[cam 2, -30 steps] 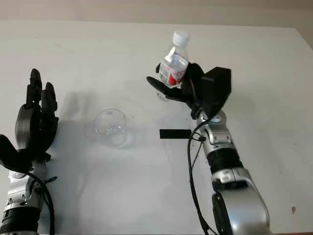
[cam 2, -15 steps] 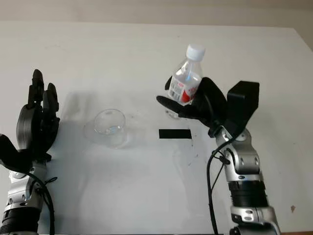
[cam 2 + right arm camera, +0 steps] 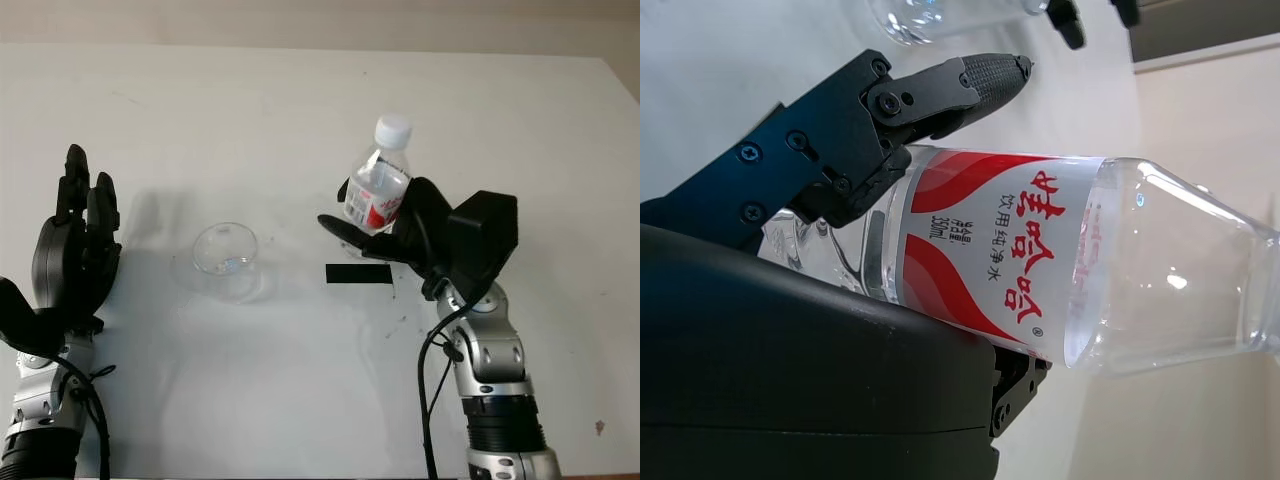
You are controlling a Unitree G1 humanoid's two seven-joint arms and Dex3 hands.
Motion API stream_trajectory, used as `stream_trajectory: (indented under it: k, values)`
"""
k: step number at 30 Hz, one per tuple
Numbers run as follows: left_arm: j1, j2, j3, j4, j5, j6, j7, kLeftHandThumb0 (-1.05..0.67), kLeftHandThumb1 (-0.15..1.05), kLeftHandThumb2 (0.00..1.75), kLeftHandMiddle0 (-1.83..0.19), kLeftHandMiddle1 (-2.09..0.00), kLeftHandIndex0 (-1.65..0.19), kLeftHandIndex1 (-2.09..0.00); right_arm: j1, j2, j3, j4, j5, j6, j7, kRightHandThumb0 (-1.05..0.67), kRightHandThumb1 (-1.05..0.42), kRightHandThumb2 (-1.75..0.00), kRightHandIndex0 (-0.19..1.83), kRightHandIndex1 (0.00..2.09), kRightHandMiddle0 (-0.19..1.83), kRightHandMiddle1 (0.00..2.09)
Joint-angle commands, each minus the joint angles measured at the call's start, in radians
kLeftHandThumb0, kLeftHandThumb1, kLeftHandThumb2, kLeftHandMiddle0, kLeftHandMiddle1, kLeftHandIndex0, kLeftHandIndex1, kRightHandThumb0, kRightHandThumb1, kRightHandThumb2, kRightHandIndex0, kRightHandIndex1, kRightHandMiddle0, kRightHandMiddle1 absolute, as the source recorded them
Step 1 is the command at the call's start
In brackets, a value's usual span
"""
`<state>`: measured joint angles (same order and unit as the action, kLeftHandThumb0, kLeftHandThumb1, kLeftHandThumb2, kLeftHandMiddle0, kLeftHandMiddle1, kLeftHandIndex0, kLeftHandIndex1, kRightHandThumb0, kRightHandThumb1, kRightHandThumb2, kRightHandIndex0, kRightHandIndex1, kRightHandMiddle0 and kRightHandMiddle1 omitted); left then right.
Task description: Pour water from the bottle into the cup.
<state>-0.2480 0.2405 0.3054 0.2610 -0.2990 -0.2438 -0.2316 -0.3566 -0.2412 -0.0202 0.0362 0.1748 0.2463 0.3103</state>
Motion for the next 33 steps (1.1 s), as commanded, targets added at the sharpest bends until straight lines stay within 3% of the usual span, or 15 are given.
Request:
stream_trajectory:
  k: [1,24,33]
  values:
    - [0.017,0.006,0.006,-0.015,-0.002,0.001,-0.006,-0.75,1.05,0.52,0.19,0.0,0.19,0.0,0.005,0.004,0.002,-0.021,-0.003,-0.002,0.002,-0.35,-1.05,-0.41,1.22,2.09,0.75,2.09]
    - [0.015,0.013,0.022,-0.018,-0.015,0.008,-0.033,-0.74,1.05,0.52,0.19,0.0,0.19,0.0,0.042,0.015,0.005,0.042,-0.017,-0.032,0.015,-0.37,-1.05,-0.41,1.24,2.09,0.64,2.09]
    - [0.01,0.014,0.03,-0.007,-0.023,0.002,-0.049,-0.74,1.05,0.53,0.19,0.0,0.19,0.0,0.053,0.007,0.016,0.058,-0.046,-0.053,0.014,-0.4,-1.05,-0.38,1.1,2.09,0.5,2.09]
